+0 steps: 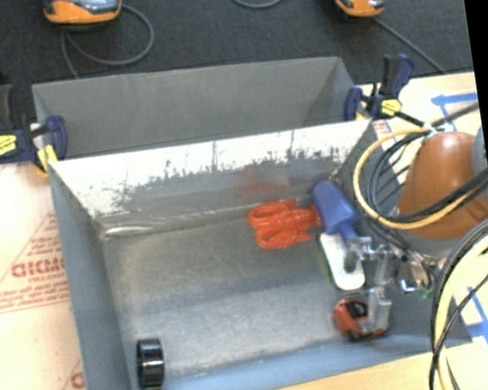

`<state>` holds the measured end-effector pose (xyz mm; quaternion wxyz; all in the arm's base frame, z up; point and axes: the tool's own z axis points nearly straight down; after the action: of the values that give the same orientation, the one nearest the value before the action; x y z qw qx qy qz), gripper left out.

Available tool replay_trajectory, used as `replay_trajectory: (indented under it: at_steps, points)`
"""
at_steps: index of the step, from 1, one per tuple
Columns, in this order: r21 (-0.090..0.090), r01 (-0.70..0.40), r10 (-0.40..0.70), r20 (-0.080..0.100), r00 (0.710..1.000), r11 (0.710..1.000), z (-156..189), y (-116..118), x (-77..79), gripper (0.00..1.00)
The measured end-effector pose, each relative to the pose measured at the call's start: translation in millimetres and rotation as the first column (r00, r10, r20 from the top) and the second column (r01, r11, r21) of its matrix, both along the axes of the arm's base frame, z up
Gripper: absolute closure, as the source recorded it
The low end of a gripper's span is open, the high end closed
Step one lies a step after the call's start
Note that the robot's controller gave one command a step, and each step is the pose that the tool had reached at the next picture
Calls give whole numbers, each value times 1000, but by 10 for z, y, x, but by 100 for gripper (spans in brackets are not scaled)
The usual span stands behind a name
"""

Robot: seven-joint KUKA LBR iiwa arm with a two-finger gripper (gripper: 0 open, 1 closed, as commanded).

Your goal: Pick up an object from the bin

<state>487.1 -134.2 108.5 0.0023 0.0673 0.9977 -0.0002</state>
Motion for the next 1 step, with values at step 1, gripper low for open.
replay_trajectory:
  at_steps: [1]
  points:
    - [9,-53,53,-39,998,999,-343,33,282,0]
